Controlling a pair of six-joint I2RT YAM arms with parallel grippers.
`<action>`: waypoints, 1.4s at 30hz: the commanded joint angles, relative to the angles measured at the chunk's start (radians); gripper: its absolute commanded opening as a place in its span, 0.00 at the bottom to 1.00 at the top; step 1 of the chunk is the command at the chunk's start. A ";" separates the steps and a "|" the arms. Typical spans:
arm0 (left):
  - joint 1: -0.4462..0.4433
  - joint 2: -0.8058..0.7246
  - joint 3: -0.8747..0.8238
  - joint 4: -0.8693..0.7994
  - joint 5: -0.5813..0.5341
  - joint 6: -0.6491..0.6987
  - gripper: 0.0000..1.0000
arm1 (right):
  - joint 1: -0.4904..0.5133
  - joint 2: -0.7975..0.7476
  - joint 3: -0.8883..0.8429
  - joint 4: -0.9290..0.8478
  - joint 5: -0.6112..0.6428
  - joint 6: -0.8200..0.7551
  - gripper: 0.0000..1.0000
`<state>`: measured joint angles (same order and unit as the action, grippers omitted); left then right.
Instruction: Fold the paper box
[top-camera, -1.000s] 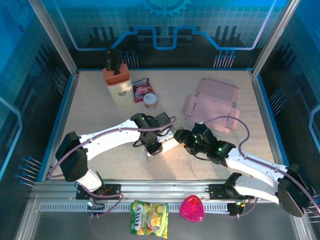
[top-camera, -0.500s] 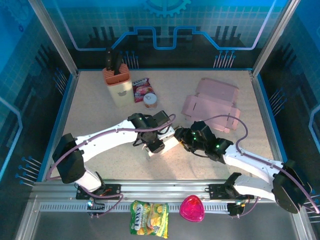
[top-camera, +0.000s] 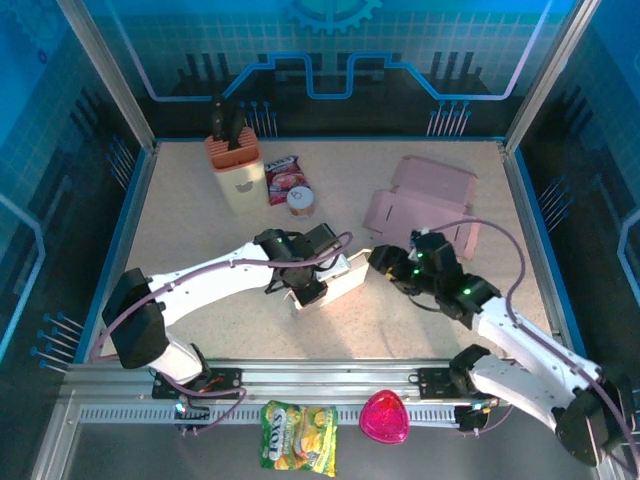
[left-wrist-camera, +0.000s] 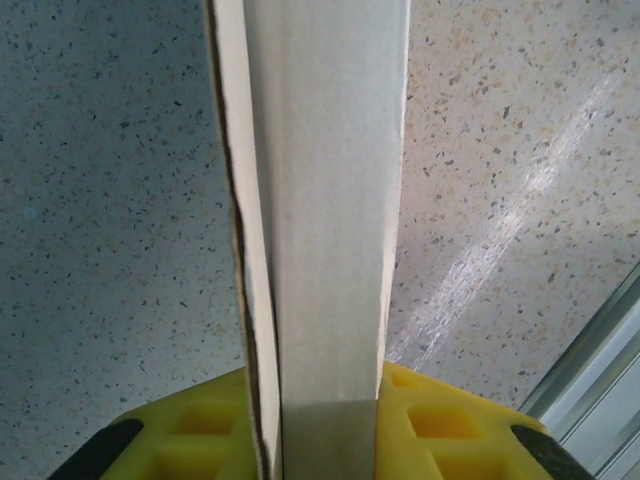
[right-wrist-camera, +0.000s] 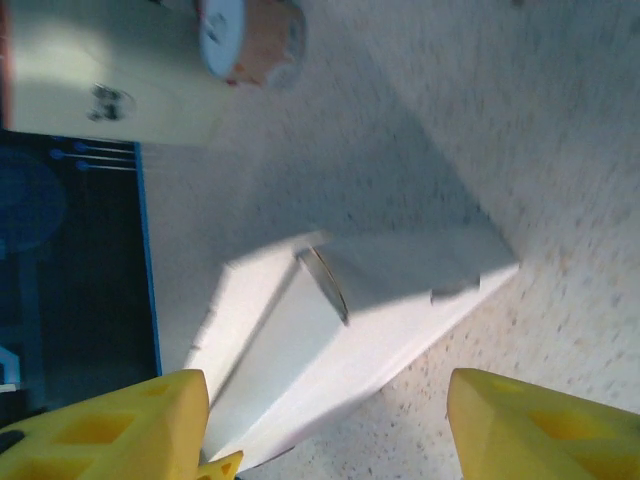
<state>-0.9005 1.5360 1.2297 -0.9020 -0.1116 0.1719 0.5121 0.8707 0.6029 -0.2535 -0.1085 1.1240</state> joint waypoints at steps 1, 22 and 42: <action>0.000 -0.039 -0.025 -0.027 -0.017 0.059 0.24 | -0.111 -0.024 0.046 -0.066 -0.157 -0.296 0.64; 0.003 -0.079 -0.053 -0.041 0.053 0.143 0.25 | -0.076 0.295 0.234 -0.067 -0.390 -0.783 0.62; 0.003 -0.076 -0.055 -0.043 0.052 0.140 0.25 | -0.032 0.251 0.172 -0.102 -0.364 -0.773 0.46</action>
<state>-0.9001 1.4616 1.1790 -0.9226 -0.0807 0.2955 0.4667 1.1385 0.7940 -0.3328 -0.4778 0.3614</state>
